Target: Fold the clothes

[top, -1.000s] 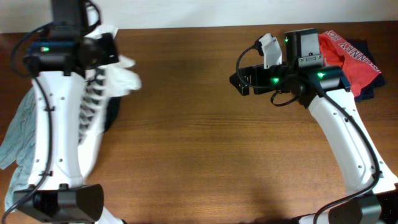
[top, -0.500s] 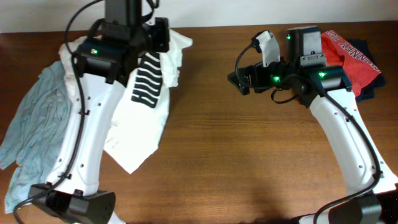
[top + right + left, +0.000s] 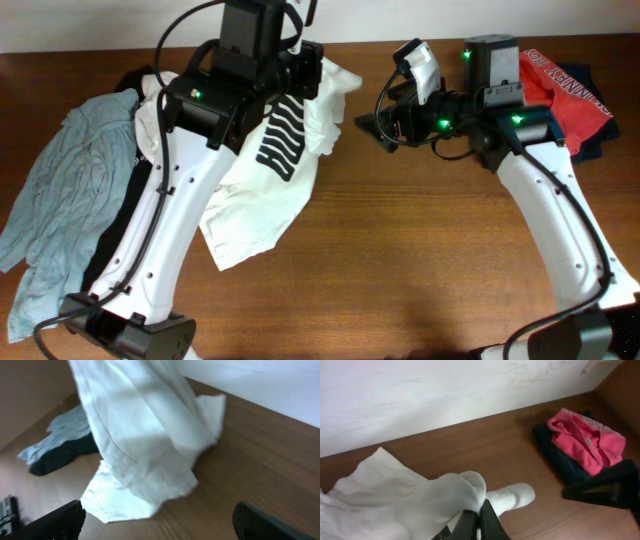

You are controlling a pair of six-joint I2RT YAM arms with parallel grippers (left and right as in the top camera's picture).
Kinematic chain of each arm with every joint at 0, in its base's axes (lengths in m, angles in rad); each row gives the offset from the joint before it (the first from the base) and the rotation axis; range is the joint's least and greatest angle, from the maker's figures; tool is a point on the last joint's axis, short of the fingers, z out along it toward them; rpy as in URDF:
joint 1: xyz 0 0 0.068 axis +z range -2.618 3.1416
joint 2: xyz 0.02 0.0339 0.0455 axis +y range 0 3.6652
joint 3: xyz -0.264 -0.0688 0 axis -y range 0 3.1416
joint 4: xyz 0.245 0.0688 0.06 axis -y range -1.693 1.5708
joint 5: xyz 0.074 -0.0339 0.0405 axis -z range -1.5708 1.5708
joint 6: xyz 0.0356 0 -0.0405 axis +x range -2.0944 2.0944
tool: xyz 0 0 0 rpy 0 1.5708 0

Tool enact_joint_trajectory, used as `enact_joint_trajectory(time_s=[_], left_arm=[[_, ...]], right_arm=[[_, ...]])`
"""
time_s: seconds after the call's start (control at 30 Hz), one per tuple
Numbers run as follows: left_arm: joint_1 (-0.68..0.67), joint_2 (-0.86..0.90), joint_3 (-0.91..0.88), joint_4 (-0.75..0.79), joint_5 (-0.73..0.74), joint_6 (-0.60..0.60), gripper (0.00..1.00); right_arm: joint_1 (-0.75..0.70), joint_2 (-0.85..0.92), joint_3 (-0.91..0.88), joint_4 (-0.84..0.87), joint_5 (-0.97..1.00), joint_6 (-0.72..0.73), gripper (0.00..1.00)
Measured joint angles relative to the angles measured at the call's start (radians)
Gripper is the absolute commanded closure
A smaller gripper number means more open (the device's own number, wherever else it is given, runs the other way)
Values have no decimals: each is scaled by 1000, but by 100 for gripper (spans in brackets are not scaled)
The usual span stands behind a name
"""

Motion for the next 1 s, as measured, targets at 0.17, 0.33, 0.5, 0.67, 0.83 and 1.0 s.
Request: enact_joint_trajectory(time_s=[0.17,0.33,0.5,0.67,0.83,1.0], left_arm=[[-11,0,0,-4,17,0,99],[-11,0,0,-5,23,0,99],[-11,0,0,-7,25,0,99],[-11,-3,0,-8,43,0,99],[-11,-17,0,-20,55,0,99],[-11,-43,0,-32,69,0,99]], right_arm=[[0,46,0,1,-61,-37,1],[-6,78,0,0,-76,-63,1],[-21,98,0,1,-83,-89,3],[-23,156,0,23,-85,-106,8],[-23,228,0,64,-121,-113,10],[-23,238,0,110,-157,-119,14]])
